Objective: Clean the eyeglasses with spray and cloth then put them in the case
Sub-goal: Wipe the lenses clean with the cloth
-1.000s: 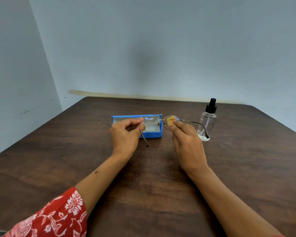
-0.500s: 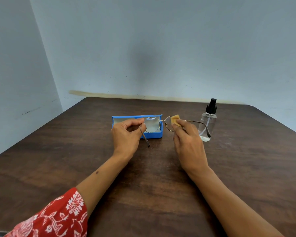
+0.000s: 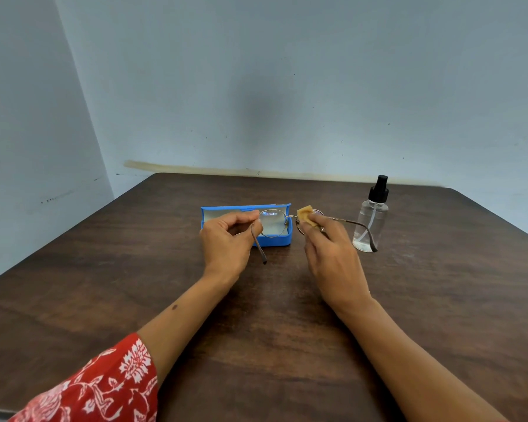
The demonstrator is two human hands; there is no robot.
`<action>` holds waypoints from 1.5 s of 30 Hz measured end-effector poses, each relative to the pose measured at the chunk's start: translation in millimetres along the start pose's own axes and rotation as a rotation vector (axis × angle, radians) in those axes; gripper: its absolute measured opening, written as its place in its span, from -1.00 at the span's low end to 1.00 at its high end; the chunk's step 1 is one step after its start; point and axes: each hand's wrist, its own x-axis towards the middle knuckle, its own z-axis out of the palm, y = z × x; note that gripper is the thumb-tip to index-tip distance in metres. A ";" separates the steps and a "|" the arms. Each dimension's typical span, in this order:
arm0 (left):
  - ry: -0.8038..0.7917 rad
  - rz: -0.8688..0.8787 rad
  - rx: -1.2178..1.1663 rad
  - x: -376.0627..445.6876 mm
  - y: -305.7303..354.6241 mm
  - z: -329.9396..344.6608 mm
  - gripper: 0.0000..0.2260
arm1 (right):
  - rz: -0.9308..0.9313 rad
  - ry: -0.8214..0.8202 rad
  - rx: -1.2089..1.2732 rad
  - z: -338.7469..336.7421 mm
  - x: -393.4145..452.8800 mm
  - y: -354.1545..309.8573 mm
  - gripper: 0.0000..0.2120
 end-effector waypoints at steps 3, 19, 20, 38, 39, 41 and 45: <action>0.001 0.005 0.008 0.2 0.2 -0.2 -0.83 | 0.101 0.000 -0.016 -0.9 -0.8 4.4 -0.66; -0.009 0.014 0.021 -0.1 -2.5 -0.6 -0.84 | -0.030 -0.008 -0.030 1.9 0.2 -0.7 -0.69; -0.004 0.017 0.021 0.0 -2.3 -0.7 -0.85 | -0.016 -0.002 -0.032 1.2 0.0 0.2 -0.71; 0.002 0.021 0.038 -1.4 0.4 -0.5 -0.84 | 0.035 -0.017 -0.035 3.1 -0.9 2.1 -0.62; 0.006 0.021 0.027 -1.7 0.7 -0.6 -0.84 | 0.003 -0.024 -0.035 4.0 -1.0 1.3 -0.65; 0.018 0.016 0.007 -1.7 1.7 -0.4 -0.84 | 0.011 -0.022 -0.032 4.1 -1.4 1.5 -0.65; 0.024 0.007 0.007 -1.2 2.7 -1.1 -0.85 | 0.148 0.011 -0.024 1.7 -1.7 4.8 -0.57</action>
